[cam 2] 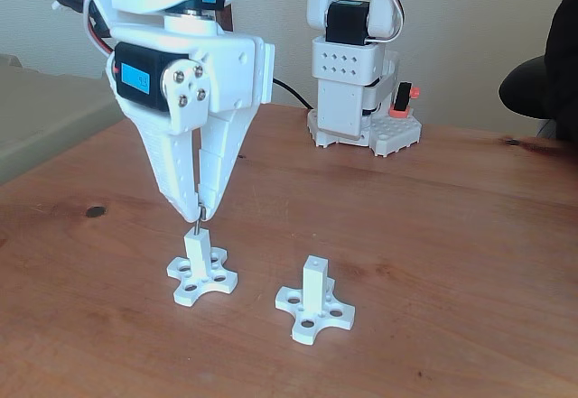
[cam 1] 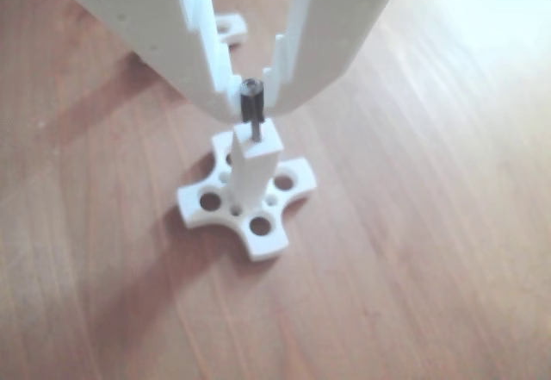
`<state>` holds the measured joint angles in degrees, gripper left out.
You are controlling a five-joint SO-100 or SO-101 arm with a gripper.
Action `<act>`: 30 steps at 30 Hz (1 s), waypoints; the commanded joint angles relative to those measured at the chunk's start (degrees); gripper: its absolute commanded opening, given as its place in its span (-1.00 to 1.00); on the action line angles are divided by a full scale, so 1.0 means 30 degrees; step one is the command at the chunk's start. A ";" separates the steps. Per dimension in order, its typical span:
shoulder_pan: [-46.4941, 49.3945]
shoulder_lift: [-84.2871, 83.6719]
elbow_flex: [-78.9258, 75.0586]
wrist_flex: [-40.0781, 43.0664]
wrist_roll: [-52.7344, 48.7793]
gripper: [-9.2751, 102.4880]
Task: Grab the screw and set it in the hole.
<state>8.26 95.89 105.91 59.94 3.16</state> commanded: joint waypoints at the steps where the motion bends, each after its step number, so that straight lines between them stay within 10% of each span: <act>1: 0.0322 0.0352 -0.1729 -0.0820 -0.0146 -0.91; 30: 0.0088 -0.0557 -0.4365 0.0234 -0.0732 -0.91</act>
<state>8.96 93.52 102.57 60.47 1.23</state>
